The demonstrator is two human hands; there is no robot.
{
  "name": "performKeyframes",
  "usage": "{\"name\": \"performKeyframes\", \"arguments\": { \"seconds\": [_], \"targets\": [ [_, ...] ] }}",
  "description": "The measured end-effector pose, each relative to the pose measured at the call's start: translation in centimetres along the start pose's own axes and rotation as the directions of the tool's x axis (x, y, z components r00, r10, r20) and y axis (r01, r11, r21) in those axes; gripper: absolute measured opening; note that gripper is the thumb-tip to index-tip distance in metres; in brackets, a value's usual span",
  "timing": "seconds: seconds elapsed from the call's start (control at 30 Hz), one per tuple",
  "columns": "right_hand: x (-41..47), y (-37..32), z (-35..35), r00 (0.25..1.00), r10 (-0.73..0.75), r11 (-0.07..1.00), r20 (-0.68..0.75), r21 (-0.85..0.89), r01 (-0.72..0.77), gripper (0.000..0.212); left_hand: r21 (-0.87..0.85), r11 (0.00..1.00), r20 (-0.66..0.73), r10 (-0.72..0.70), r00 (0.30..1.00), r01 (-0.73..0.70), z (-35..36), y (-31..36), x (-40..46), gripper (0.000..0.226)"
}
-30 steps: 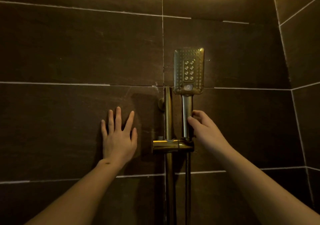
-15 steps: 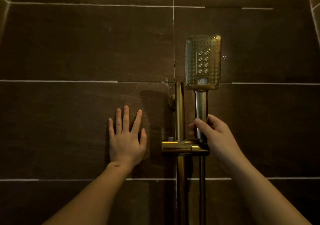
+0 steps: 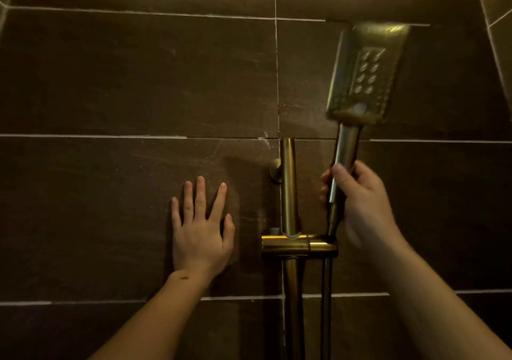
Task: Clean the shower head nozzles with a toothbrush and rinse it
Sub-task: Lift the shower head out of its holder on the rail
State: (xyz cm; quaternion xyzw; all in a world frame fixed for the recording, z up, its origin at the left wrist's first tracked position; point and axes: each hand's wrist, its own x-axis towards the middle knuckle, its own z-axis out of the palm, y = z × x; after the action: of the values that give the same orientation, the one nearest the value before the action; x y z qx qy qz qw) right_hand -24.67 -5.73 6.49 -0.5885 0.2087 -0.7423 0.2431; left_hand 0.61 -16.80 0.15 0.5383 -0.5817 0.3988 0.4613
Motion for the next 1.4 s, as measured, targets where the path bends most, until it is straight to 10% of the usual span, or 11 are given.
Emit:
{"name": "performKeyframes", "arguments": {
  "seconds": [0.33,0.67,1.2,1.33,1.4],
  "targets": [
    [-1.7,-2.9,-2.0,0.992,-0.018,0.967,0.128,-0.251,0.049,0.014,-0.008,1.0,-0.02,0.016,1.0,-0.016,0.2,-0.1,0.1,0.063],
    [-13.7,2.5,-3.6,0.956,0.279,0.939,0.088,-0.233,-0.252,0.02,0.023,0.997,0.077,0.067,0.995,-0.069,1.0,-2.2,-7.1,0.064],
    [-35.2,10.6,-4.7,0.635,0.768,0.637,0.082,-0.194,-0.746,0.013,-0.001,1.0,0.406,0.017,0.914,-0.018,-1.0,-4.8,-18.9,0.067],
    [-36.8,11.5,-4.5,0.581,0.808,0.586,0.096,-0.238,-0.775,0.011,-0.189,0.952,0.47,-0.127,0.873,0.24,-3.0,-3.4,-21.3,0.062],
    [-37.1,11.7,-4.3,0.564,0.819,0.573,0.11,-0.226,-0.788,0.012,-0.412,0.764,0.572,-0.208,0.793,0.497,-4.9,-1.0,-25.0,0.052]
  ]
}}
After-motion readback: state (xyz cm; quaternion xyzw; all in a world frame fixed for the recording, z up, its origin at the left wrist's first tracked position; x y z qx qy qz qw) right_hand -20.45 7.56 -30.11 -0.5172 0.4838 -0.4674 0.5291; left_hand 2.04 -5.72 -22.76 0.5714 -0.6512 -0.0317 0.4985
